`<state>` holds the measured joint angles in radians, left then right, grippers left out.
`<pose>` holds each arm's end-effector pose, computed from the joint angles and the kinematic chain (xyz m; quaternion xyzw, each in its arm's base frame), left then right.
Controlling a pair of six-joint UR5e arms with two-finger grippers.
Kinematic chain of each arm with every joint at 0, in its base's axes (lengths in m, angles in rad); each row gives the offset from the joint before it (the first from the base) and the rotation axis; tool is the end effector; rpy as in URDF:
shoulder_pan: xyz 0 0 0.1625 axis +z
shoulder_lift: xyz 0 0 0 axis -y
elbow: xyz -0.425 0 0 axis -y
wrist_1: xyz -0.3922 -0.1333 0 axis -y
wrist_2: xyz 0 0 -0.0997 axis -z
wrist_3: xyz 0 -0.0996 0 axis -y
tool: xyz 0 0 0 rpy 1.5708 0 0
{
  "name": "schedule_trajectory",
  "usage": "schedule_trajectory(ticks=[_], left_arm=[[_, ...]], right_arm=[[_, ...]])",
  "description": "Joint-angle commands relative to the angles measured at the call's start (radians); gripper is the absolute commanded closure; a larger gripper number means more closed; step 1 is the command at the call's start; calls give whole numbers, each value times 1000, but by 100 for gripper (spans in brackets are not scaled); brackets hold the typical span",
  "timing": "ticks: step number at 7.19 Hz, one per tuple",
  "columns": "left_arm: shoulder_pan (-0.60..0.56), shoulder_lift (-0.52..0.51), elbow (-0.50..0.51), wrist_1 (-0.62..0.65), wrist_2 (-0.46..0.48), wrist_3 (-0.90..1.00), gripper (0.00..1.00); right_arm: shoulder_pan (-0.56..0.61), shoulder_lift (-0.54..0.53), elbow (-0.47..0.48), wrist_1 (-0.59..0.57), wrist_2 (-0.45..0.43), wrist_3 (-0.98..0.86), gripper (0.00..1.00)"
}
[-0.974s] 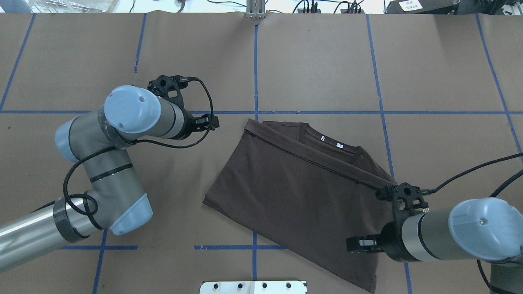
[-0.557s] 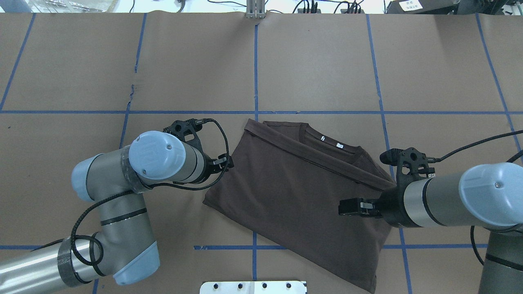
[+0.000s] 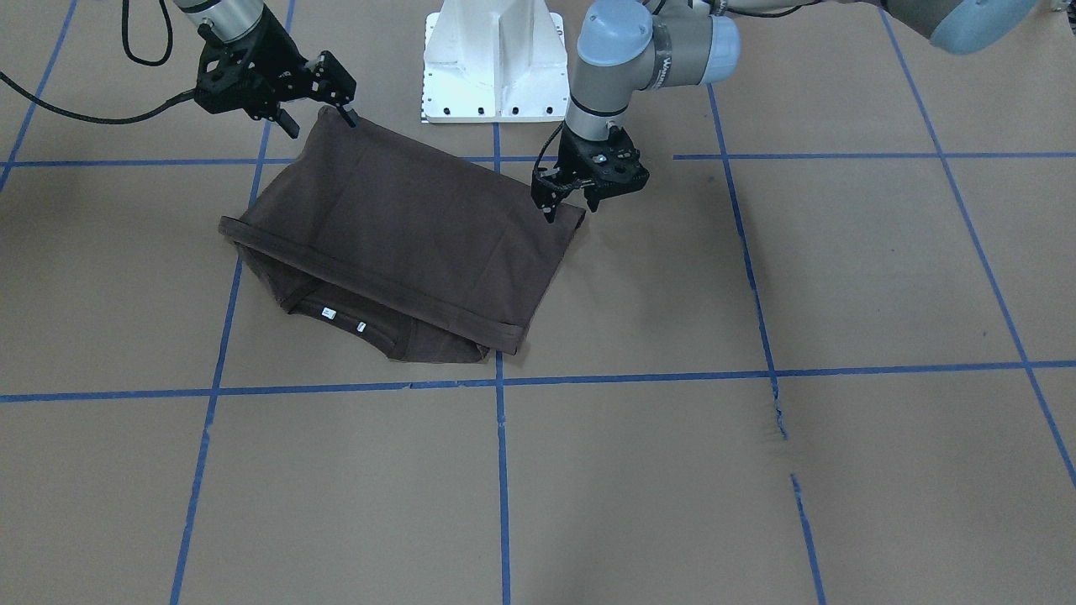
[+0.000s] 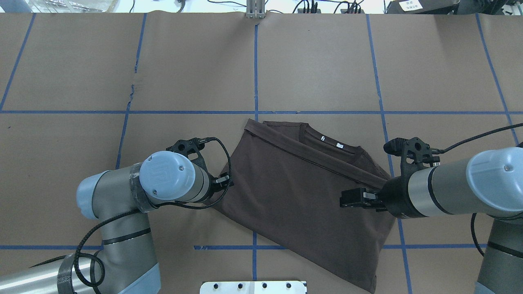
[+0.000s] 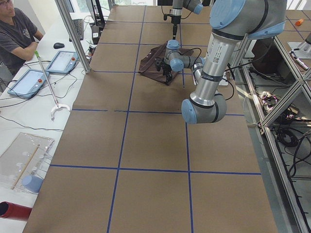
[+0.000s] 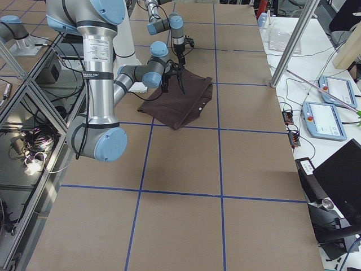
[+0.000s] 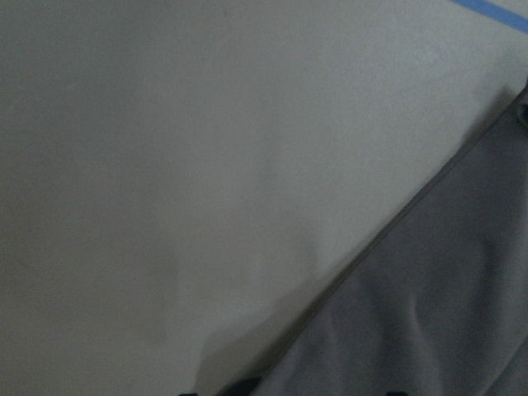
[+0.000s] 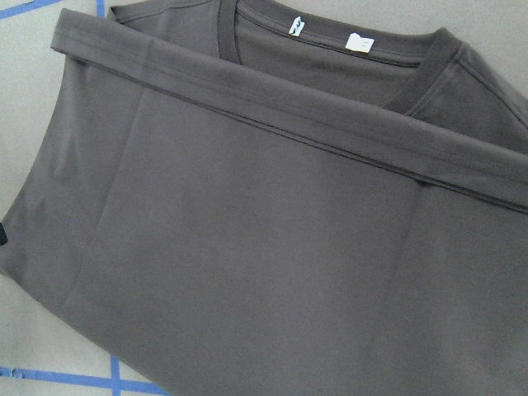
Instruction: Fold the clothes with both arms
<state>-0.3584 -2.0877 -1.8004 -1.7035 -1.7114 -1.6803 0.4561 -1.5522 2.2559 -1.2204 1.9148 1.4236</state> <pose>0.5551 -0.3354 0.2517 -0.0104 0.4291 -0.1802 0.8850 -0.3491 -0.2823 0.2933 0.0060 -0.5171 0.0459 0.8546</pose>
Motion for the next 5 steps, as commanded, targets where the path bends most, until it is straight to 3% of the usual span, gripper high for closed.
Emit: schedule_trajectory(ticks=[1, 2, 3, 4, 5], left_arm=[[10, -2, 38, -4, 10, -9, 26], [13, 0, 33, -4, 12, -22, 48], [31, 0, 33, 1, 25, -19, 82], [59, 2, 33, 5, 38, -16, 100], [59, 0, 30, 8, 36, -16, 100]], right_arm=[[3, 6, -2, -1, 6, 0, 0], [3, 6, -2, -2, 6, 0, 0], [3, 6, -6, -2, 6, 0, 0], [3, 6, -9, -4, 6, 0, 0], [3, 6, -10, -4, 6, 0, 0]])
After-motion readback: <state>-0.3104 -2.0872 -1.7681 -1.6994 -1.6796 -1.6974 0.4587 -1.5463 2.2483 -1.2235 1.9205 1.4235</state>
